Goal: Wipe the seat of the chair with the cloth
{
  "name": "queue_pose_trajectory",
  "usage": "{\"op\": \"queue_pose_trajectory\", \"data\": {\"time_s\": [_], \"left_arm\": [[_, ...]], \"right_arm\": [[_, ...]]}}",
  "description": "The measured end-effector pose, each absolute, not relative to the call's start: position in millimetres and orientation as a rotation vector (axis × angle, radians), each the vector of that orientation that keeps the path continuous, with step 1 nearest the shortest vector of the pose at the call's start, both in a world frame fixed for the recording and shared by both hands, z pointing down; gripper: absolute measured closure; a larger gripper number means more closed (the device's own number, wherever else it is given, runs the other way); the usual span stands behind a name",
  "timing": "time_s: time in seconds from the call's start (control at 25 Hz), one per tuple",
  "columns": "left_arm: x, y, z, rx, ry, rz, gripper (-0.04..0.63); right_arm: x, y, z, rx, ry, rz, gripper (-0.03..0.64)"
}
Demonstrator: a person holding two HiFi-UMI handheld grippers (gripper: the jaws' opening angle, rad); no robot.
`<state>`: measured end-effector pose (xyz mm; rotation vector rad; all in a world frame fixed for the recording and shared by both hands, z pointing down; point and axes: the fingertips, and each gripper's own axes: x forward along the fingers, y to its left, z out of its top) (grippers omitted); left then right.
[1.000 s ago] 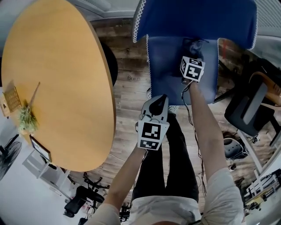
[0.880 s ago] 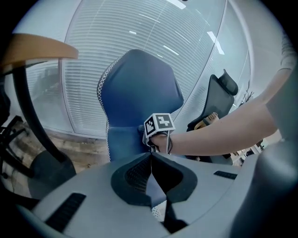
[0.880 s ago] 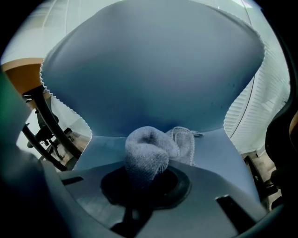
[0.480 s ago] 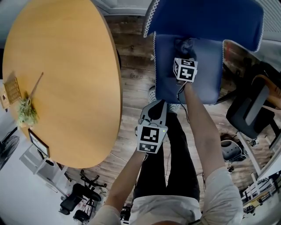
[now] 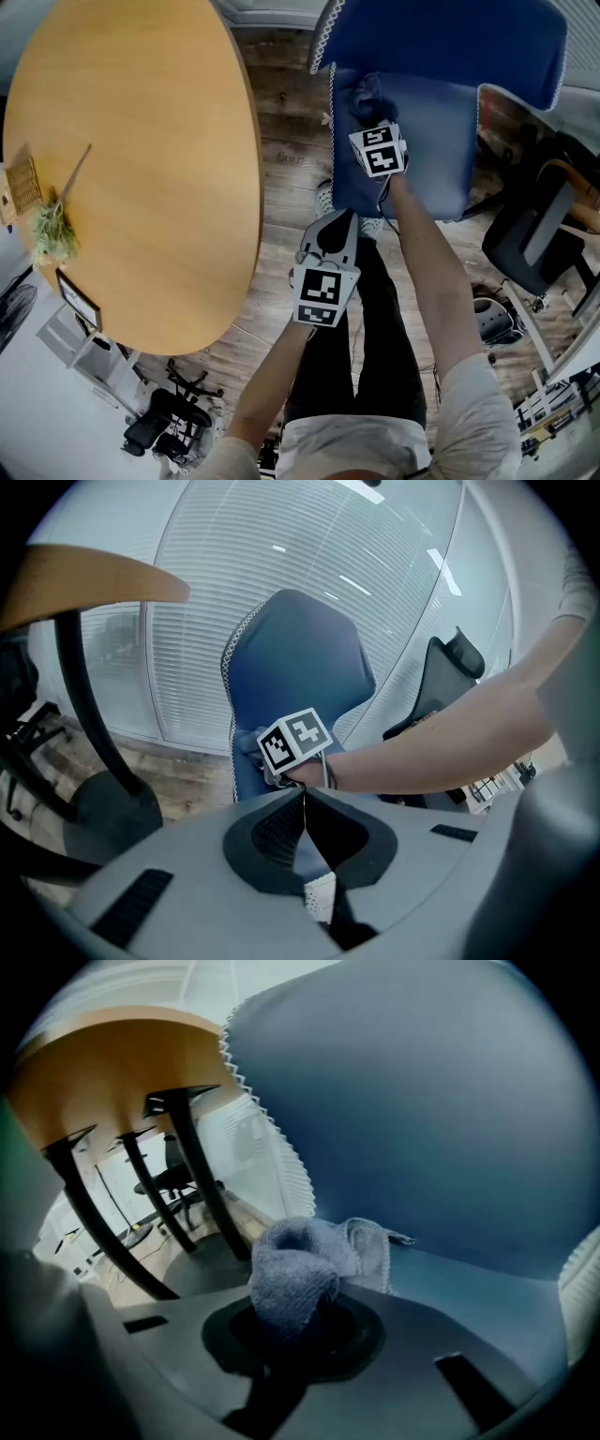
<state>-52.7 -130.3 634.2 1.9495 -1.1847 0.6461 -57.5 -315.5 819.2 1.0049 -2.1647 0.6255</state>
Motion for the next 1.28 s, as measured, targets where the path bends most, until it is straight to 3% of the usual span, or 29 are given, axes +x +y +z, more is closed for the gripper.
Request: {"op": "queue_pose_trajectory", "data": {"time_s": [0.28,0.6,1.28], "left_arm": [[-52.5,-127.4,635.3,1.947,-1.182,0.664,0.568],[-52.0,-130.6,637.9,1.95,-1.18,0.691,0.568],[-49.8,-141.7,646.6,1.953,-1.191,0.749,0.568]], "right_arm": [[-105.4,-263.0,820.0,0.392,-2.26,0.358,0.569],[-98.5,-224.0,820.8,-0.017,-2.268,0.146,0.569],[-24.8,-209.5,820.1,-0.061,-2.288,0.218,0.569]]}}
